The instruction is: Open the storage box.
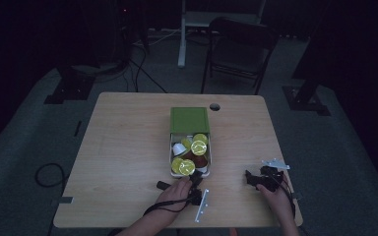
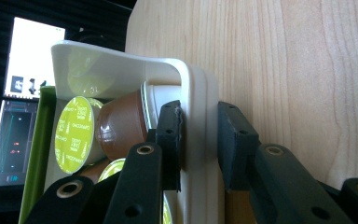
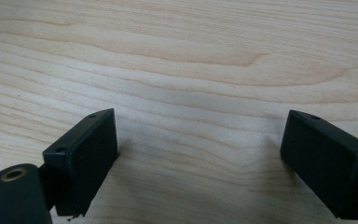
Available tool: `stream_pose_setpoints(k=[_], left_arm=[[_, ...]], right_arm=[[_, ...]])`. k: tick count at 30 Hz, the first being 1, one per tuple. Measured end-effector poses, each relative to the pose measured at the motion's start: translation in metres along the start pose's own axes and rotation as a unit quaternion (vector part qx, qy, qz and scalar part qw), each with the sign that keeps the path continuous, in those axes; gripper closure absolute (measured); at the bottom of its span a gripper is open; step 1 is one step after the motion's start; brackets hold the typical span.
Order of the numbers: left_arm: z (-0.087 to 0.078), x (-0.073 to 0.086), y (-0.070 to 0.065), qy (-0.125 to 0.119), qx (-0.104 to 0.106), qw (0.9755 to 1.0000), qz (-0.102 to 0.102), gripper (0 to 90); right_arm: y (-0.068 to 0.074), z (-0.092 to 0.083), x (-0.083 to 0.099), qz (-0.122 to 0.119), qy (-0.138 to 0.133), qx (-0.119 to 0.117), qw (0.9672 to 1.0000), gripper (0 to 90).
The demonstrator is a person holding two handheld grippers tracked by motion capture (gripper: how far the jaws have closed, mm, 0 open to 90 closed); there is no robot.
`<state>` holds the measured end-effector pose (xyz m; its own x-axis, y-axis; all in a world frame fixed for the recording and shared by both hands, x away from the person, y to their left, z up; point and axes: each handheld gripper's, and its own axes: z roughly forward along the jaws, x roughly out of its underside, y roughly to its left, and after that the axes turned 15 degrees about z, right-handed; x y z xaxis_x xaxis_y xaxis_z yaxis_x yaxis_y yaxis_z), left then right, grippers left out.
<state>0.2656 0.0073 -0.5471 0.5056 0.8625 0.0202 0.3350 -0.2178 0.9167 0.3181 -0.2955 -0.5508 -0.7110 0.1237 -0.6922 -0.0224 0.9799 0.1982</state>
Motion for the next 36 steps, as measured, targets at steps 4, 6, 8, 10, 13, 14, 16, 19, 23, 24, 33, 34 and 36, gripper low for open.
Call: stream_pose_setpoints(k=[4,6,8,10,13,14,16,19,23,24,33,34,36], left_arm=[[0.000,0.001,0.000,-0.009,0.000,0.9999,-0.008,72.4],[-0.001,0.002,0.001,-0.015,0.003,0.9998,-0.011,71.5],[-0.002,0.001,0.002,-0.023,-0.001,0.9996,-0.014,68.7],[-0.004,-0.001,0.003,-0.031,0.003,0.9992,-0.024,68.3],[-0.008,-0.004,0.005,-0.042,0.006,0.9983,-0.039,68.3],[-0.008,-0.004,0.005,-0.042,0.006,0.9983,-0.039,68.4],[-0.013,-0.006,0.006,-0.053,0.010,0.9974,-0.049,69.2],[-0.017,-0.008,0.008,-0.057,0.013,0.9968,-0.054,69.9],[-0.023,-0.008,0.011,-0.064,0.016,0.9957,-0.064,70.1],[-0.024,-0.008,0.011,-0.065,0.019,0.9955,-0.066,70.1],[-0.033,-0.001,0.011,-0.076,0.062,0.9885,-0.115,70.2],[-0.034,0.001,0.011,-0.074,0.063,0.9885,-0.116,70.2],[-0.036,0.003,0.012,-0.076,0.068,0.9864,-0.129,70.6]], right_arm=[[0.000,0.000,0.000,0.000,0.000,0.000,1.0000,10.5],[0.000,0.000,0.000,0.000,0.000,0.000,1.0000,10.5],[0.000,0.000,0.000,0.000,0.000,0.000,1.0000,10.4],[0.000,0.000,0.000,0.000,0.000,0.000,1.0000,10.5],[0.000,0.000,0.000,0.000,0.000,0.000,1.0000,10.5],[0.000,0.000,0.000,0.000,0.000,0.000,1.0000,10.5],[0.000,0.000,0.000,0.000,0.000,0.000,1.0000,10.4],[0.000,0.000,0.000,0.000,0.000,0.000,1.0000,10.4],[0.000,0.000,0.000,0.000,0.000,0.000,1.0000,10.5],[0.000,0.000,0.000,0.000,0.000,0.000,1.0000,10.4],[0.000,0.000,0.000,0.000,0.000,0.000,1.0000,10.4],[0.000,0.000,0.000,0.000,0.000,0.000,1.0000,10.4],[0.000,0.000,0.000,0.000,0.000,0.000,1.0000,10.5]])
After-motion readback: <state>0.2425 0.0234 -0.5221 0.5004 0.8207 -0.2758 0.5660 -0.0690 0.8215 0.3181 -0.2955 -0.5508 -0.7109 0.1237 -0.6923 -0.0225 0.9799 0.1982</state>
